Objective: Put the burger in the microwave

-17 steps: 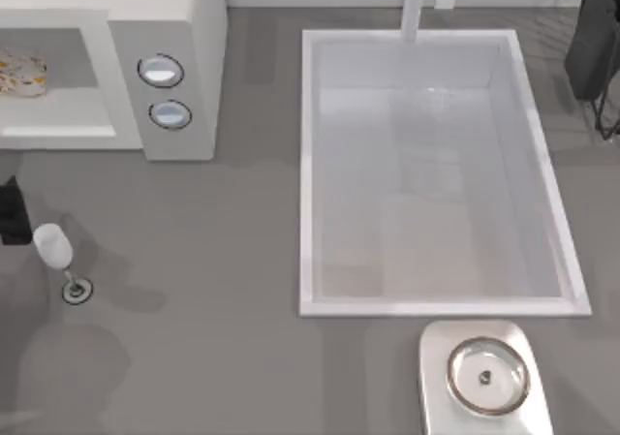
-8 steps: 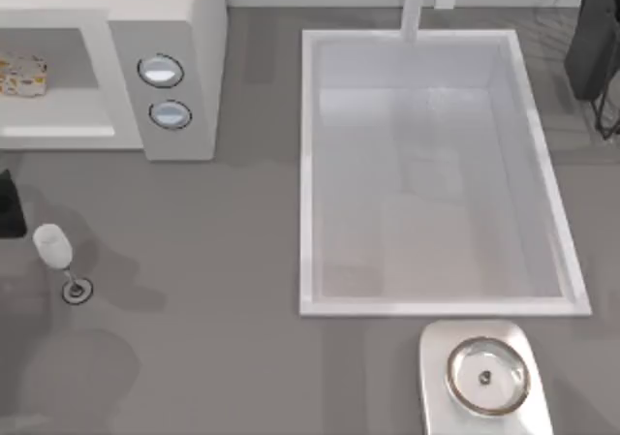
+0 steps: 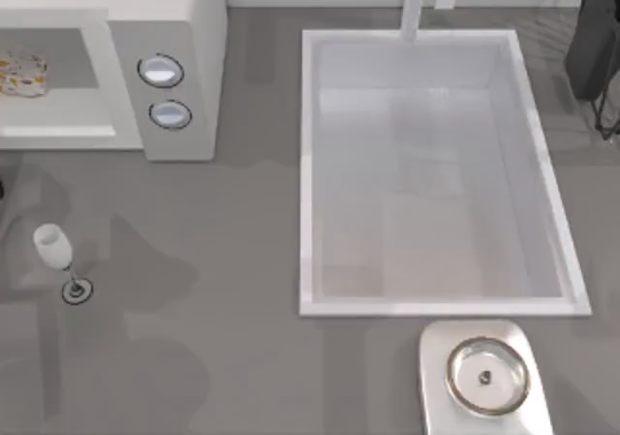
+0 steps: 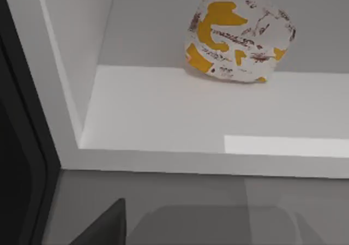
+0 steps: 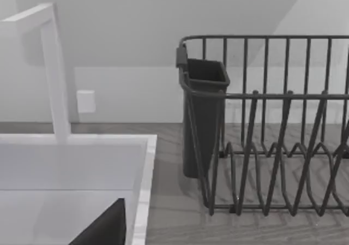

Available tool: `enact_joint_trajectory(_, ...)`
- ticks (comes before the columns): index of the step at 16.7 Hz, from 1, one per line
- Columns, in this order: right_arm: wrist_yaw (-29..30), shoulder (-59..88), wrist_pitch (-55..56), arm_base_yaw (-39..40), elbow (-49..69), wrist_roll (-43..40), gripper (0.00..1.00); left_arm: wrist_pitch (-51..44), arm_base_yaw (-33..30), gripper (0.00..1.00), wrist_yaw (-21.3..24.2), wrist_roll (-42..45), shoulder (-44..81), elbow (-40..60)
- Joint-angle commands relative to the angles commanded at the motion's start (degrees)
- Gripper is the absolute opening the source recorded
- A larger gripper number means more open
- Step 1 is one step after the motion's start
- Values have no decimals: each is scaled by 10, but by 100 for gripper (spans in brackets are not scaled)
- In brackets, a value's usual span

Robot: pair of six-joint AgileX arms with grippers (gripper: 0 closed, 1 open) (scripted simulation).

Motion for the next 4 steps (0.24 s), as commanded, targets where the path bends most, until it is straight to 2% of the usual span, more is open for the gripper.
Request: enact_joint_trajectory(4, 0, 0, 0, 0, 0, 0, 100, -48, 0, 100, 0, -1, -46, 17)
